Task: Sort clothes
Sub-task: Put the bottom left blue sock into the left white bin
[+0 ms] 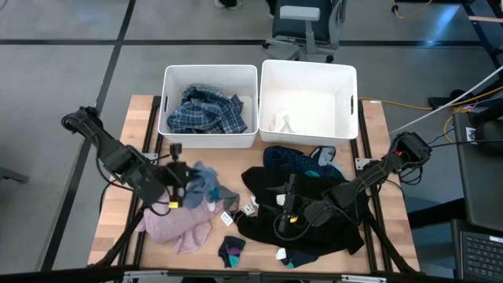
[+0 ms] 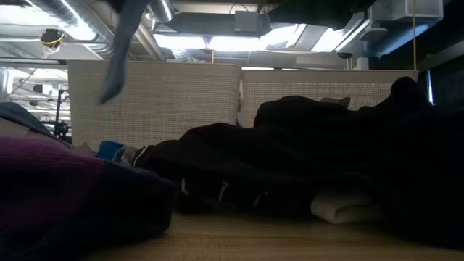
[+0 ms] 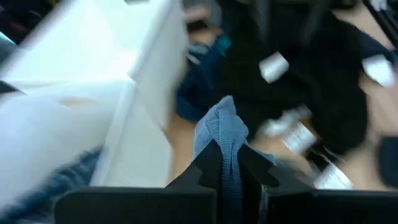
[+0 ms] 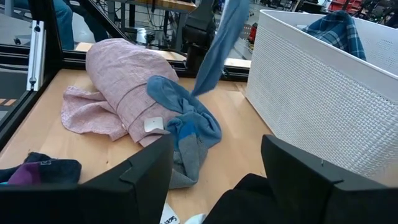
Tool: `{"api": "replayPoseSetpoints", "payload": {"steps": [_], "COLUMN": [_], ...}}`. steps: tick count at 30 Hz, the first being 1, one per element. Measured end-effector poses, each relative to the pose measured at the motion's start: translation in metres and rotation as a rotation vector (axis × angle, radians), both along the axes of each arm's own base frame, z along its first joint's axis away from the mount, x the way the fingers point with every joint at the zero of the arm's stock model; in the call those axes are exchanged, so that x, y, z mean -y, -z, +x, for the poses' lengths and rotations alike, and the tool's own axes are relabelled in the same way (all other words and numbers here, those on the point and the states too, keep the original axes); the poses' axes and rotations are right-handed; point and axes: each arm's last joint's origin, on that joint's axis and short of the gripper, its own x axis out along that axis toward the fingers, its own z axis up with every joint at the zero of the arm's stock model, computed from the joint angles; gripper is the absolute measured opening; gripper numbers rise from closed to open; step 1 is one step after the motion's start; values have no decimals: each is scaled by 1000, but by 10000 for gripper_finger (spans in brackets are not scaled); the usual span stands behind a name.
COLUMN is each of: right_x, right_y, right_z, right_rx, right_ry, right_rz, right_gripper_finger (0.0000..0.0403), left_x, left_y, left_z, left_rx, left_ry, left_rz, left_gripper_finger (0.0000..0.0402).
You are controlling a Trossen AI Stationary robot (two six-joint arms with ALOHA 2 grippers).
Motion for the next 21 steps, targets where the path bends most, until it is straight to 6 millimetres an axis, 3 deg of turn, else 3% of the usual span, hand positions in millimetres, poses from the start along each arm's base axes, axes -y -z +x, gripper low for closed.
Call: {"api": "replayPoseSetpoints", "payload": {"steps": [7, 21], "right_x": [6, 9], "right_y": [3, 4], "right_z": [3, 4], "right_rx": [-23, -38], "right_ry": [3, 9], "right_rz": [35, 27], "right_gripper_finger": [245, 245], "left_x": [-26, -106], "left_y": [-26, -55], "left_z": [0, 22], "left_rx": [179, 275], "left_ry": [-173, -434], "left_rz": [162, 279], "left_gripper_finger": [14, 17]}}
